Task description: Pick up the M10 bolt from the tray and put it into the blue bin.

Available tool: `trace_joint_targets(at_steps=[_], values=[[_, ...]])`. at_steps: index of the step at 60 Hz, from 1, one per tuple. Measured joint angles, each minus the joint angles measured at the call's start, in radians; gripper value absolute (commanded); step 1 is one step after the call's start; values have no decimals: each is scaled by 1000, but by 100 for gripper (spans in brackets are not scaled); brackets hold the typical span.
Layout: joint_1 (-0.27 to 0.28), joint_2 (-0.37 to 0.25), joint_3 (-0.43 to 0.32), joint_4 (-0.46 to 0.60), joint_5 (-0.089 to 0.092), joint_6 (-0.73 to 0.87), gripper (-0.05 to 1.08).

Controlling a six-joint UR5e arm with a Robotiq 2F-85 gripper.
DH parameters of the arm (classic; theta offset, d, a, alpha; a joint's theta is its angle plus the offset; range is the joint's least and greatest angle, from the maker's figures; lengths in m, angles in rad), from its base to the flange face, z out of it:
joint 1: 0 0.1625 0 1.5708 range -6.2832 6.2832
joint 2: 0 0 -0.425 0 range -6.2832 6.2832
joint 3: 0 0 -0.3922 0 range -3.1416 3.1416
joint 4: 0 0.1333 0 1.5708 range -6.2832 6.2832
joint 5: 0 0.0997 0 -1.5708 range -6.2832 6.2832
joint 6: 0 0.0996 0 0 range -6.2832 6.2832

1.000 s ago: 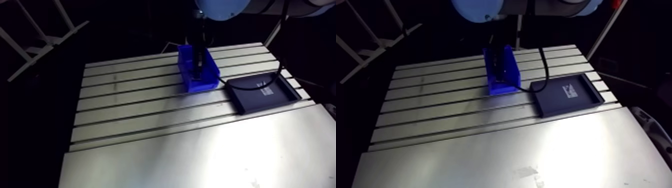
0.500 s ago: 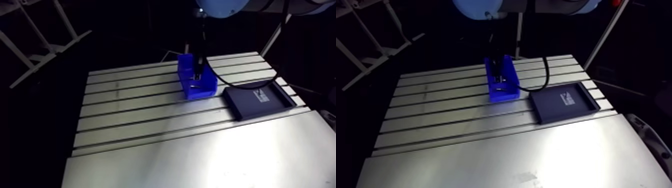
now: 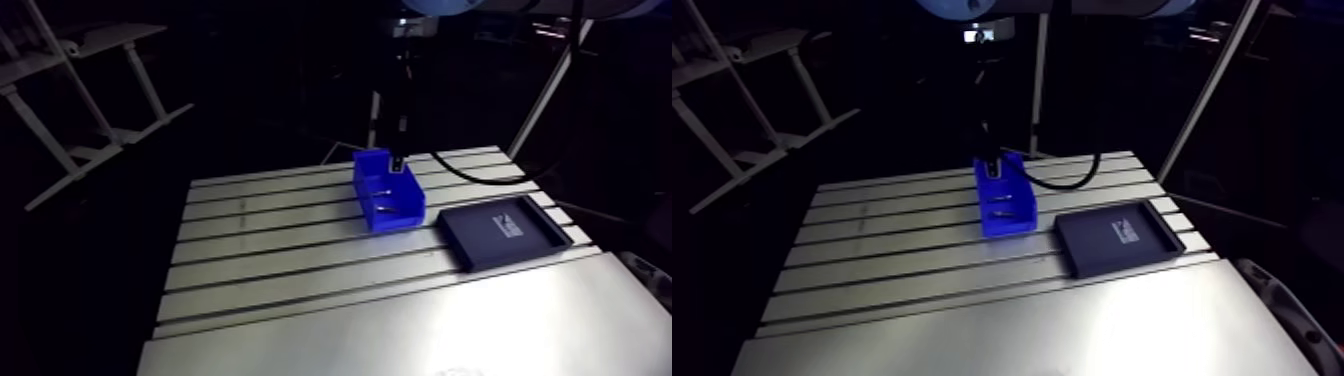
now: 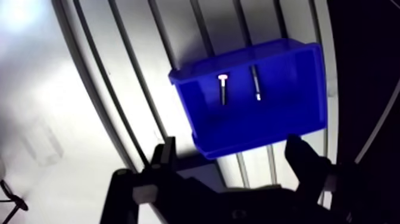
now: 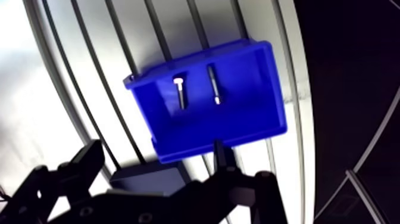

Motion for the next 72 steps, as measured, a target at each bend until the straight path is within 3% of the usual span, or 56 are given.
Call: trace_joint_targets(at_steps=[10,24,36,54,72], values=[[2,-40,-32,56,7,77,2],[7,-71,-105,139,36,251,1],[8,-107,-151,188,50,423,1],[12,-158,-204,243,60,823,1],[12,-159,-273,386,58,1191,1]])
